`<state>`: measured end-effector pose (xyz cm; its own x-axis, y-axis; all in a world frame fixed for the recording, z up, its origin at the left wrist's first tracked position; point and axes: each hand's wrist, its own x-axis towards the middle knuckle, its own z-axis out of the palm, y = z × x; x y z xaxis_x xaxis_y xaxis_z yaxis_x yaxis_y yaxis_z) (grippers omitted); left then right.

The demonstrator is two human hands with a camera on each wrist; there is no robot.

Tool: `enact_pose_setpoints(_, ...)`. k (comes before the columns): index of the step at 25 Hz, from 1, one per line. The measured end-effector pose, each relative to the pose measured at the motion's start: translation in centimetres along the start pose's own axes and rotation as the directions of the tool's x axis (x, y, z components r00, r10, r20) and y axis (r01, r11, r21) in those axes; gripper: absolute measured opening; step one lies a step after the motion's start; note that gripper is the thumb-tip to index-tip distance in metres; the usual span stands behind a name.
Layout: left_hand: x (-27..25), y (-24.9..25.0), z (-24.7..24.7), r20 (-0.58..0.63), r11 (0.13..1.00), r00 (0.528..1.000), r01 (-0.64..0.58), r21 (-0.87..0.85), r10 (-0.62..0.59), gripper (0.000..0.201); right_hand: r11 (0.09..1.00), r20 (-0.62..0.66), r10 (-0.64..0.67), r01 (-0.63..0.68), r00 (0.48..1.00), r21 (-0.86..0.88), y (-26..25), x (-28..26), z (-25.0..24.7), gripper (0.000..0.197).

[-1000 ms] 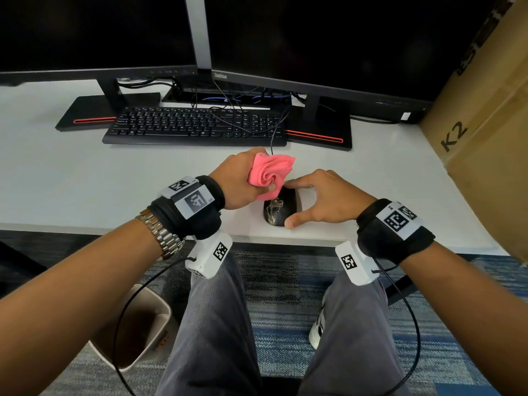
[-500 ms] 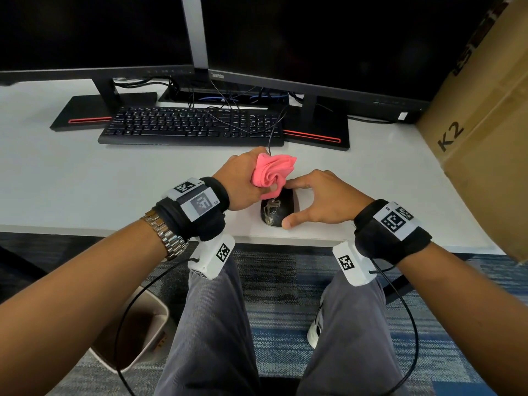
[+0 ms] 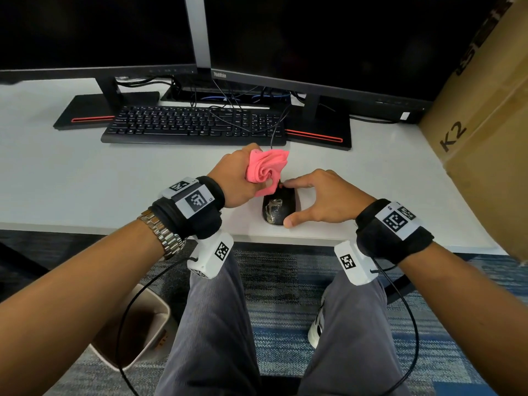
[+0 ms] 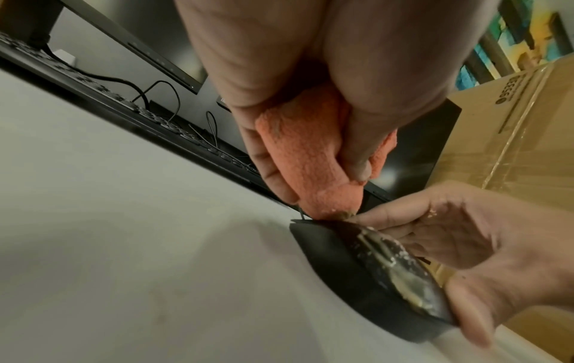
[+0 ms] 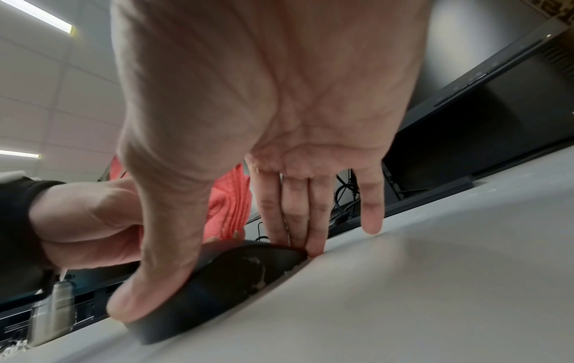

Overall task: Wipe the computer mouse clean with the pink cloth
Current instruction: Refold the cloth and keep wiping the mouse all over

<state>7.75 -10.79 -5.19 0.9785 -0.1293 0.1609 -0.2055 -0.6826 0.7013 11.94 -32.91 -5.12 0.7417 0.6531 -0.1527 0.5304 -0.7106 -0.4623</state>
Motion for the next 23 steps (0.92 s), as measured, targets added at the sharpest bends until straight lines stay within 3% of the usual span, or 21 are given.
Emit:
enact_pose_setpoints(12,-3.5,0.0,0.6,-0.058,0.999,0.998,-0.005,-0.036,0.003,0.030,1.000,0.002,0.014,-0.014,1.000,0.007,0.0,-0.1,0.0,0.096)
enact_pose_setpoints(17,-3.2,0.3,0.3,-0.160,0.997,0.985,0.058,-0.047,-0.065,0.029,0.998,-0.032,0.048,-0.049,0.998,-0.037,0.0,0.2,0.2,0.089)
enact_pose_setpoints(23,-3.0,0.2,0.3,-0.154,0.995,0.984,0.090,-0.040,-0.095,0.032,0.995,-0.031,0.053,-0.055,0.998,-0.083,-0.3,0.4,0.2,0.094)
